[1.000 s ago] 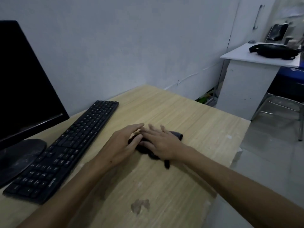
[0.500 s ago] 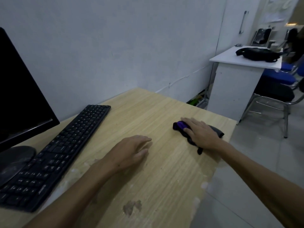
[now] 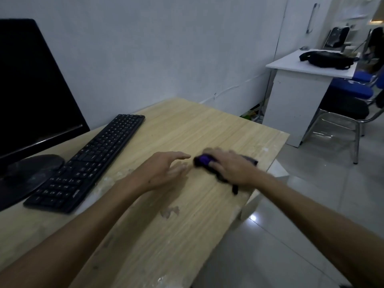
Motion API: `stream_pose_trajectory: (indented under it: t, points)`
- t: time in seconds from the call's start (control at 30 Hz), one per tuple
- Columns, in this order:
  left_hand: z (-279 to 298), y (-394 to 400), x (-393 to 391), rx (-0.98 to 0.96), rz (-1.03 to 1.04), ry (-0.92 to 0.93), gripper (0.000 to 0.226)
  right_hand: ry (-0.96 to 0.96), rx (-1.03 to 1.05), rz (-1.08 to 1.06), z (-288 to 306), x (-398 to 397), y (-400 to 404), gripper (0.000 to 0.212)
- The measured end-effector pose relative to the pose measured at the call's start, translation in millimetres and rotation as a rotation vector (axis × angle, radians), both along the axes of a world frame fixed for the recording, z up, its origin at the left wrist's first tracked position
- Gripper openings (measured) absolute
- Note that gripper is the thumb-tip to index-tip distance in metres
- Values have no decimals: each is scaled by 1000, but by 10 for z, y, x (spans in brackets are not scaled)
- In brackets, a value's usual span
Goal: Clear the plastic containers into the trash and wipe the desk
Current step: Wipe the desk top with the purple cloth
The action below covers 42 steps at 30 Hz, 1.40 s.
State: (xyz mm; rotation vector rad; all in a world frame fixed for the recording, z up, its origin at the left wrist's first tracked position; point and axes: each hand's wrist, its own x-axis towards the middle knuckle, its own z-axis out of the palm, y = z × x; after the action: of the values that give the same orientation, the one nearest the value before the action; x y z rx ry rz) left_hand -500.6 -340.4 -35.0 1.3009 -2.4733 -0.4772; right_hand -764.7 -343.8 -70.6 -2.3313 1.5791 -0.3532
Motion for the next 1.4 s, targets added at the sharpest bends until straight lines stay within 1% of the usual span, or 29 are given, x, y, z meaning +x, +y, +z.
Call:
stream_pose_trajectory:
  t: [0.07,0.17,0.27,0.43,0.57,0.63,0.7,0.87,0.97,1.03,1.13,1.27,1.33,1.4]
  points:
    - [-7,126,47,33,0,-18,40,19,2,-146,-9,-264,-165,44]
    - [-41,257,115,45,15,-19,39,57,20,-209,-71,-321,-221,47]
    - [-68,302,164,59,23,-20,39,37,36,-158,-84,-101,46,51]
    - [-43,314,151,29,31,70,35,-8,26,-21,-24,439,961,54]
    - [-21,324,90,26,24,167,33,5,-76,16,-115,1020,1542,58]
    - [-27,329,46,46,30,180,35,-14,-160,52,-201,1203,1715,55]
    - [-41,314,-10,61,27,168,37,-27,-187,99,-261,1223,1746,51]
    - [-80,164,-87,89,59,175,37,29,-189,222,-226,937,1412,48]
    - [-110,48,-144,94,61,186,41,93,-113,218,-177,672,1012,50]
    - [-133,-11,-195,104,81,193,38,127,-82,191,-152,435,692,51]
    - [-180,-153,-277,107,105,189,38,133,-38,104,-149,-4,175,52]
    - [-237,-351,-405,148,47,139,35,160,-33,-113,-159,-711,-497,55]
    - [-246,-414,-469,100,26,91,35,176,-12,-232,-144,-1017,-710,56]
    - [-229,-460,-510,54,17,42,44,186,-2,-317,-137,-1162,-803,57]
